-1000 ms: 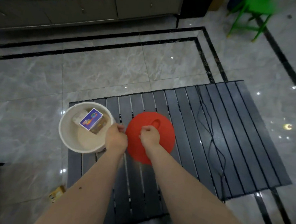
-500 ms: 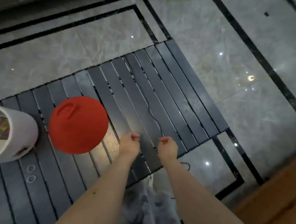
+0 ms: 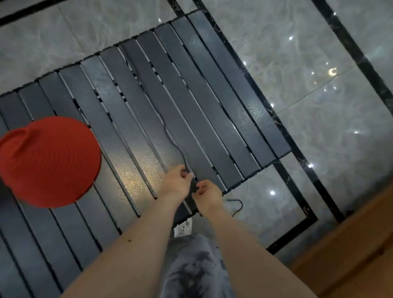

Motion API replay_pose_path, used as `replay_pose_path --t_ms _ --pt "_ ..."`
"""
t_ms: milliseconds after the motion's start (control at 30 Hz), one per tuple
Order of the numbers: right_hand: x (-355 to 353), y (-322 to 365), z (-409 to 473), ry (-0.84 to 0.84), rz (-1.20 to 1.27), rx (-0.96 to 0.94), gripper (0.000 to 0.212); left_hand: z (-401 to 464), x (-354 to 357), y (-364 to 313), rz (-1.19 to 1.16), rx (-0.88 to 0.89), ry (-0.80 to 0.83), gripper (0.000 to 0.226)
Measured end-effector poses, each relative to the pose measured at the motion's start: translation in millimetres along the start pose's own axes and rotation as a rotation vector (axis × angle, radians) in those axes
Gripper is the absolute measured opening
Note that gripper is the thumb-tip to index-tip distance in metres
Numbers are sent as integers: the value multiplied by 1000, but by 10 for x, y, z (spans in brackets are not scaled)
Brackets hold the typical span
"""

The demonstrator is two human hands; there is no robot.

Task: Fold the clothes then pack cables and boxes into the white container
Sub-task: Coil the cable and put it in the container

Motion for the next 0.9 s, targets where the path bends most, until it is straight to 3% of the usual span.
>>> replay_pose_path --t_ms 67,200,367,433,600,700,900 --pt "13 10 46 24 -29 -8 27 1 16 -2 -4 14 -24 8" --pt "-51 7 56 42 -112 -31 27 2 -95 -40 1 17 -62 14" --pt "-21 104 -152 111 -202 -103 18 -13 -329 -115 -174 -34 -38 15" --pt "6 143 -256 125 -207 -95 25 -35 -449 -115 -242 -41 -43 20" --pt "179 307 -752 219 120 31 17 -234 -842 129 -320 -43 -22 23" --pt "255 457 -1095 227 298 67 23 -429 -1076 551 -316 -157 -2 27" --pt "506 854 -1743 269 423 24 33 -990 -1520 1156 -186 -157 164 33"
Point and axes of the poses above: each hand's wrist, its own z-axis towards the middle knuckle, its own x-axis out of the palm, y = z × x, the point moved 7 cm from there along z, towards the middle knuckle, and after that the axes turned 12 degrees about -y, right-handed, at the moved point
